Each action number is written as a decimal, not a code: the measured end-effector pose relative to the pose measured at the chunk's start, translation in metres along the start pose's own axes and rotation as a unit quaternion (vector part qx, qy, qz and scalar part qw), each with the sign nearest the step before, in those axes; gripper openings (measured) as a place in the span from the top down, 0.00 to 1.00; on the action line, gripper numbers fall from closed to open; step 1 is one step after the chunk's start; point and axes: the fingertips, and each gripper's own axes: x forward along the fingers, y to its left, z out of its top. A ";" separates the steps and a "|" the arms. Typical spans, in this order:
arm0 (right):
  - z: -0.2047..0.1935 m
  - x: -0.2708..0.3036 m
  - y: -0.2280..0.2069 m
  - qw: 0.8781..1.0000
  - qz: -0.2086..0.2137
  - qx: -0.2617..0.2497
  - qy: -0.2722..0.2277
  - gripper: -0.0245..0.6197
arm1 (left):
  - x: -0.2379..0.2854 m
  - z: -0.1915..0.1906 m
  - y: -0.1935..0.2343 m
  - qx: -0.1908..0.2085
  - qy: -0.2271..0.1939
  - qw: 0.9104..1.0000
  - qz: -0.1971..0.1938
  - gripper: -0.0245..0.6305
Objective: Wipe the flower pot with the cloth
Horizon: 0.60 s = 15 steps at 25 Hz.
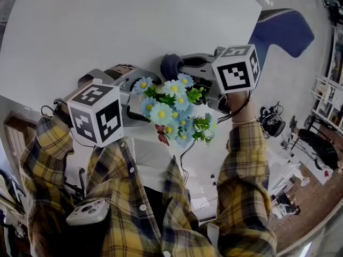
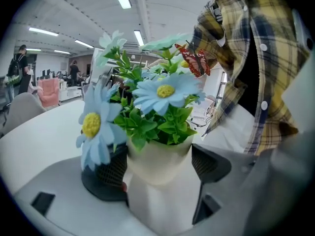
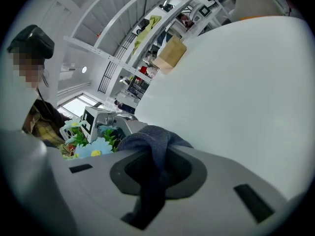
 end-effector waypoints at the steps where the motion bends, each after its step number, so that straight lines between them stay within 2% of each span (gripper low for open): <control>1: 0.002 -0.005 0.000 1.000 -0.004 0.001 -0.010 0.91 | -0.001 0.000 0.000 -0.005 -0.002 1.000 0.007 0.34; 6: 0.007 -0.031 0.002 0.998 -0.033 -0.001 -0.054 0.91 | -0.015 0.004 -0.003 -0.046 -0.033 0.998 0.040 0.34; 10: 0.010 -0.053 0.004 0.994 -0.056 -0.004 -0.096 0.91 | -0.033 -0.001 -0.005 -0.073 -0.038 0.994 0.076 0.34; 15: 0.014 -0.089 0.017 0.980 -0.106 -0.020 -0.166 0.91 | -0.063 0.007 -0.004 -0.103 -0.068 0.980 0.153 0.34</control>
